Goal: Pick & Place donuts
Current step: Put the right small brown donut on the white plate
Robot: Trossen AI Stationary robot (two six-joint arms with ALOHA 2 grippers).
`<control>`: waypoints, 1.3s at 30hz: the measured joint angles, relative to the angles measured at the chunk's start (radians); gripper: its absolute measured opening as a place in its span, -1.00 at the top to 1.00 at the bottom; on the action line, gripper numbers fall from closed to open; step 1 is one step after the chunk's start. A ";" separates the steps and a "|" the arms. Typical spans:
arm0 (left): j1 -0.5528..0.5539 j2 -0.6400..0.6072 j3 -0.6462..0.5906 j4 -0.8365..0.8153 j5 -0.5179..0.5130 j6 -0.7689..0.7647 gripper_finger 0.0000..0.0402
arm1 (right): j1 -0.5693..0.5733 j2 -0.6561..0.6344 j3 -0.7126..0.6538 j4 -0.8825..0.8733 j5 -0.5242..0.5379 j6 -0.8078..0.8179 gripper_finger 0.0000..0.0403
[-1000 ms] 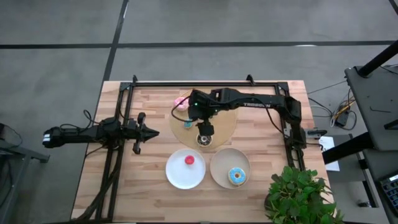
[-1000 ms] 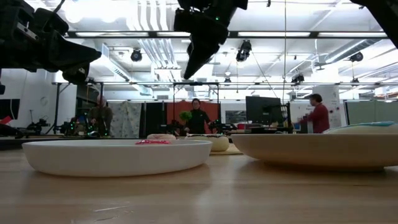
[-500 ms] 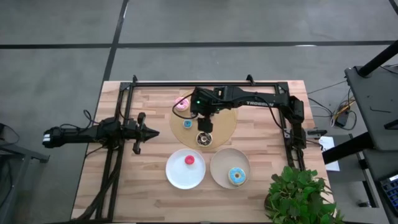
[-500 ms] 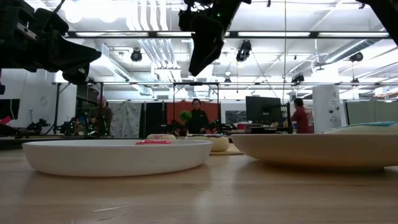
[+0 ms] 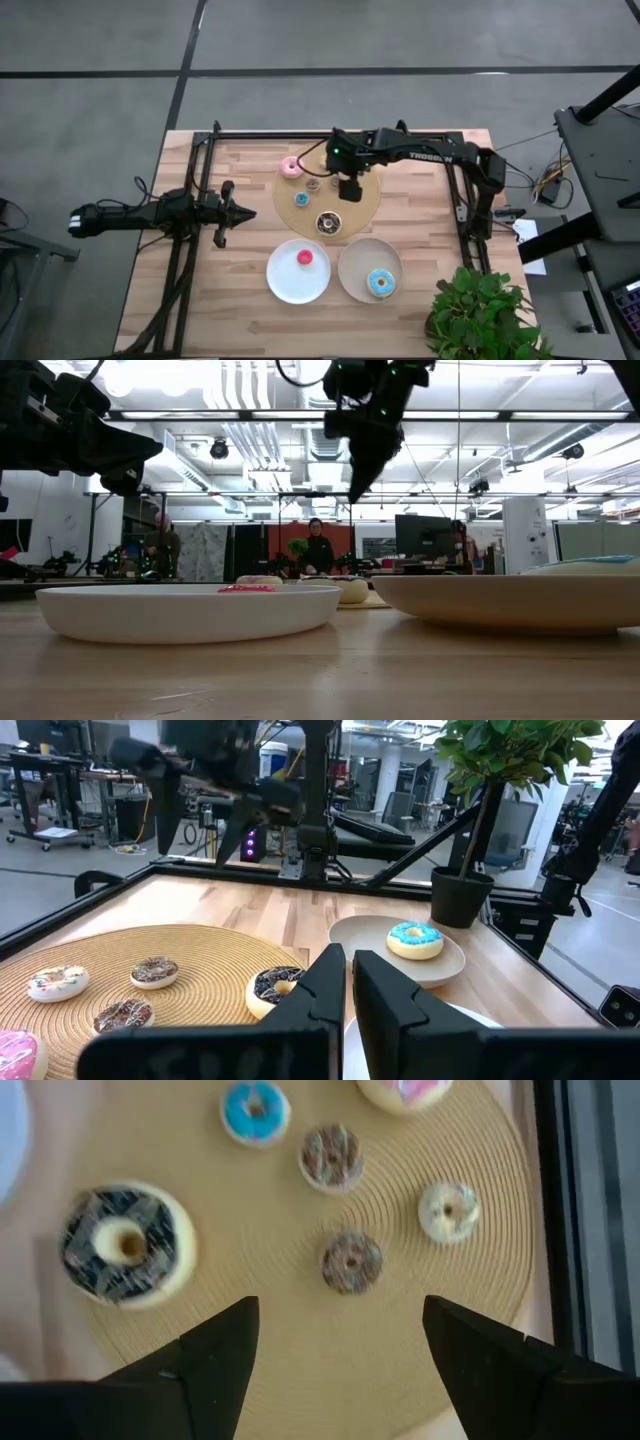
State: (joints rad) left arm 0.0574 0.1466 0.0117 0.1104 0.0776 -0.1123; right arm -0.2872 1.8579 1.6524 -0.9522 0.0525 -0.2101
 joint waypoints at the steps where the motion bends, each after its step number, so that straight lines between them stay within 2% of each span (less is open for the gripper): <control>1: 0.000 0.000 0.000 0.000 0.000 0.000 1.00 | -0.009 -0.003 -0.010 0.000 0.000 -0.009 -0.38; 8: 0.000 0.000 0.000 0.000 0.000 0.000 1.00 | -0.072 0.005 -0.044 0.007 -0.080 -0.080 -0.45; 17: 0.000 0.000 0.000 0.000 0.000 0.000 1.00 | -0.099 0.062 -0.046 0.078 -0.090 -0.182 -0.57; 28: 0.000 0.000 0.000 0.000 0.000 0.000 1.00 | -0.100 0.157 -0.047 0.095 -0.093 -0.207 -0.67; 39: 0.000 0.000 0.000 -0.001 0.000 0.000 1.00 | -0.104 0.208 -0.048 0.157 -0.142 -0.220 -0.71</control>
State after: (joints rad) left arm 0.0570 0.1467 0.0116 0.1097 0.0776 -0.1123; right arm -0.3916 2.0658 1.6039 -0.7952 -0.0892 -0.4301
